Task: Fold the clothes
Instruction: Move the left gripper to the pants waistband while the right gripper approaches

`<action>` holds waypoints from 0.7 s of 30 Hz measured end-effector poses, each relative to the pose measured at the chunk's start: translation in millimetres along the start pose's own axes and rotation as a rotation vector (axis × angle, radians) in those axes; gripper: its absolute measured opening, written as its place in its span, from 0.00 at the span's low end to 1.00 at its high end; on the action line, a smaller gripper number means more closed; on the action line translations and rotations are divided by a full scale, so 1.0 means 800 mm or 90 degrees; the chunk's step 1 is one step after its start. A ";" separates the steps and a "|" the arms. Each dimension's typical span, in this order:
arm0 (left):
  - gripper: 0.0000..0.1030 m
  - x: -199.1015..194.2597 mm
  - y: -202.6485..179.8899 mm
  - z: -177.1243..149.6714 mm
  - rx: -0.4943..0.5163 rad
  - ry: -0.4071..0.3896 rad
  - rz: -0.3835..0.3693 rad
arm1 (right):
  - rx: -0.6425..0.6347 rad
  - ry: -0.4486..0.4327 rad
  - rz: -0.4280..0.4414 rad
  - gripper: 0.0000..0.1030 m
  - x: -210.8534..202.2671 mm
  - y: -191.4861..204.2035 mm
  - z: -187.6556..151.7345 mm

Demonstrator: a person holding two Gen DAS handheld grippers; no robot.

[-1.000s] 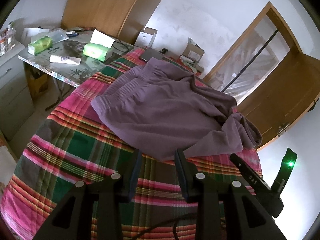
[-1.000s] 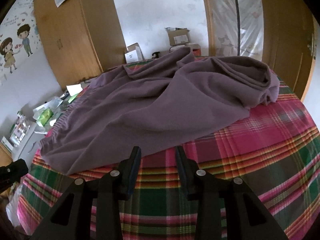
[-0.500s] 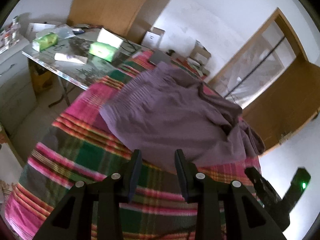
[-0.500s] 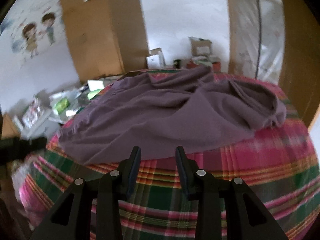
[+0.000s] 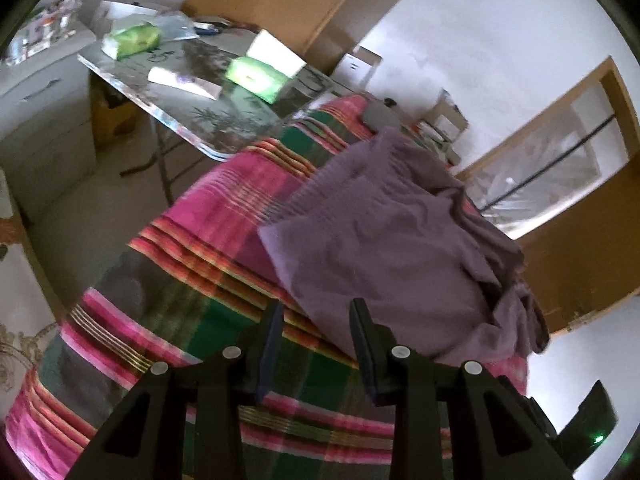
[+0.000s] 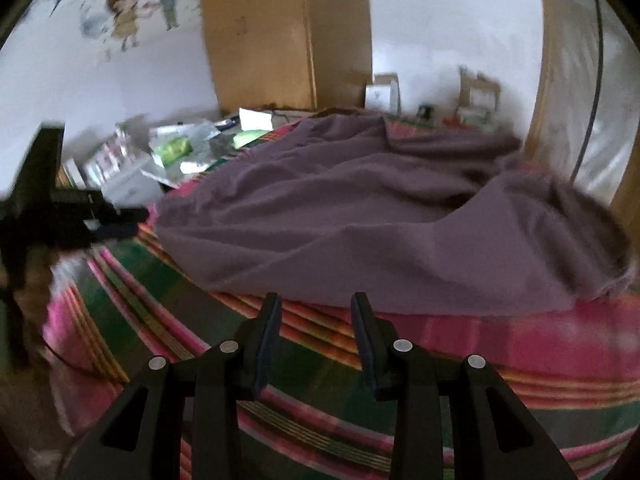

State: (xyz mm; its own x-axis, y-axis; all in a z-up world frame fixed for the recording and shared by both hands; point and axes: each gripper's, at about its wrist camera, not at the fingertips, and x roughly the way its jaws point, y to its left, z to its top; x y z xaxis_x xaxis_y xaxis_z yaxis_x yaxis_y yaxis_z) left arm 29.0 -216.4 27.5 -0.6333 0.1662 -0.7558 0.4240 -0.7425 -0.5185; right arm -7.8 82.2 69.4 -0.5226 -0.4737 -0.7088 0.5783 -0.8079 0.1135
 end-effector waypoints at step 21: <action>0.36 0.042 0.014 0.031 -0.034 0.019 0.030 | 0.308 0.048 -0.036 0.48 0.066 -0.026 0.036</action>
State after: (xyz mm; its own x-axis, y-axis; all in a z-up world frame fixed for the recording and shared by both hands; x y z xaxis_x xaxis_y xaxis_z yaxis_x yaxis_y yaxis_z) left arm -4.0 -235.1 6.3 -0.5929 0.1511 -0.7910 0.4877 -0.7142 -0.5020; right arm -65.5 63.6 49.6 -0.4875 -0.4114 -0.7701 0.1829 -0.9106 0.3706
